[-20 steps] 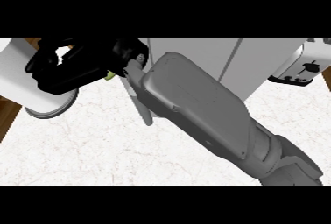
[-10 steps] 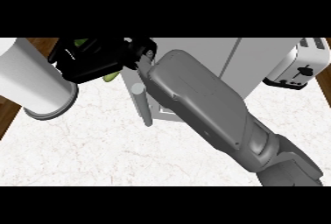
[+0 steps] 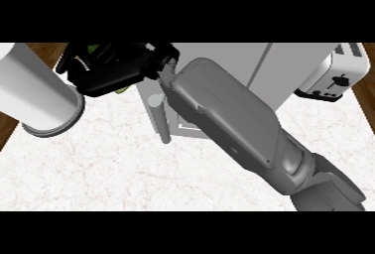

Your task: Pick up the wine, place it into the cabinet and close the cabinet

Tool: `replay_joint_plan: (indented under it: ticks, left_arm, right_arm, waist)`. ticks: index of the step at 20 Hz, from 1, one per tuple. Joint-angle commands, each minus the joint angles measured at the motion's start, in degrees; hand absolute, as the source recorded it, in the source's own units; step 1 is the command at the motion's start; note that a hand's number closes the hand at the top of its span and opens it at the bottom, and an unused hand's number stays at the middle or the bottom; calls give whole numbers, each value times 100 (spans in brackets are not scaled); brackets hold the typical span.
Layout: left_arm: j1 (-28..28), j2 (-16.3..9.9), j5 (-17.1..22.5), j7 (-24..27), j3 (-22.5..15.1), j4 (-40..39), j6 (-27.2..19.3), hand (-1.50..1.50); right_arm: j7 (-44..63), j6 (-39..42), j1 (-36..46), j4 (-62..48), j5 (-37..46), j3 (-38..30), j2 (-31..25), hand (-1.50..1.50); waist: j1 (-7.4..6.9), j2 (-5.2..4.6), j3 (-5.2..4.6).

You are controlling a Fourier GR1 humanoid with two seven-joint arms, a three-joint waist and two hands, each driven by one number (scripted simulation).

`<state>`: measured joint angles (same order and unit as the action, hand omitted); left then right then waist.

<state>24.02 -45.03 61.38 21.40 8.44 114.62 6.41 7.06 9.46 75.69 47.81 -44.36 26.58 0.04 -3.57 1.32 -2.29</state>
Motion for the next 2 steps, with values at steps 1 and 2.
replay_joint_plan:
  ticks: [1, 2]
  left_arm:
    - [-130, -2, 23, -151, -212, 118, -73, -150]
    - [-96, 33, 3, -156, -245, 250, -150, -150]
  right_arm:
    - [-194, -446, -253, -831, 146, -467, -803, 150]
    - [-248, -407, -356, -814, 129, -449, -885, 150]
  waist:
    - [369, -352, 219]
    - [370, -313, 232]
